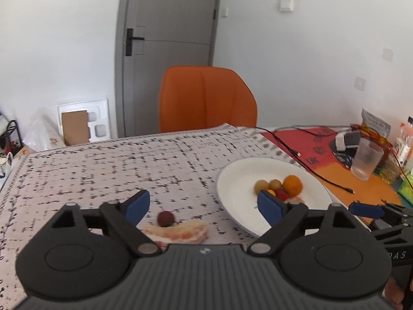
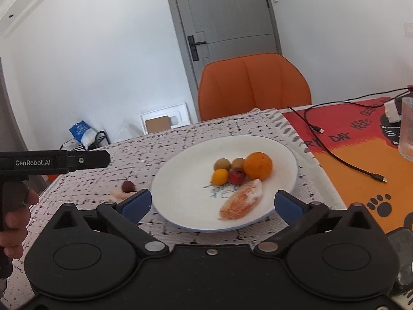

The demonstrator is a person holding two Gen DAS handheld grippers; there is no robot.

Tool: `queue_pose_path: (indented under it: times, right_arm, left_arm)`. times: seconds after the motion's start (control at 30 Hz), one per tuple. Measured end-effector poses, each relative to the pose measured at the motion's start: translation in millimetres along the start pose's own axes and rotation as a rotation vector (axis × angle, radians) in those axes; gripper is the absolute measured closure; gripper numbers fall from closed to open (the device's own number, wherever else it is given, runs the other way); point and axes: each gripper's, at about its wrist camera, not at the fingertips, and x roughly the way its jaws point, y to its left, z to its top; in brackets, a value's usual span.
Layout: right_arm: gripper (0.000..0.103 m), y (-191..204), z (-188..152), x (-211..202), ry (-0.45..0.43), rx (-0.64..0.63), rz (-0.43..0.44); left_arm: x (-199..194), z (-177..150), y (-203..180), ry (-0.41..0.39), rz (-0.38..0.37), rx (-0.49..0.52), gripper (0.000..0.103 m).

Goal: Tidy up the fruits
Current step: 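Move the left tool to the small mandarin while the right tool approaches the orange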

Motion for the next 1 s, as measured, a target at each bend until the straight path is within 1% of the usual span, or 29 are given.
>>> queue_pose_path:
  times: [0.27,0.37,0.53,0.7,0.9,1.0]
  right_arm:
    - [0.0,17,1,-1,-0.005,0.003,0.008]
    - [0.0,24,1,-2,0.001,-0.006,0.034]
    - [0.0,38,0,-2,0.005,-0.04,0.055]
    - [0.0,50,0,-1,0.026,-0.046,0.086]
    - [0.0,63,1,0,0.053,-0.058,0.136]
    - [0.0,69,-1,1,0.056,-0.08,0.143]
  left_arm:
    - [-25,-4,21,-0.035,0.029,-0.044,0.011]
    - [-33,-5,29,-0.045,0.053,-0.055,0.01]
    - [-46,-9,45,-0.03,0.062,-0.093,0.01]
    - [-56,-15,55,-0.027,0.075,-0.096,0.01]
    - [-63,-22,67,-0.022,0.073,-0.115,0.01]
    - [-64,-25,74,-0.015,0.069,-0.131,0.011]
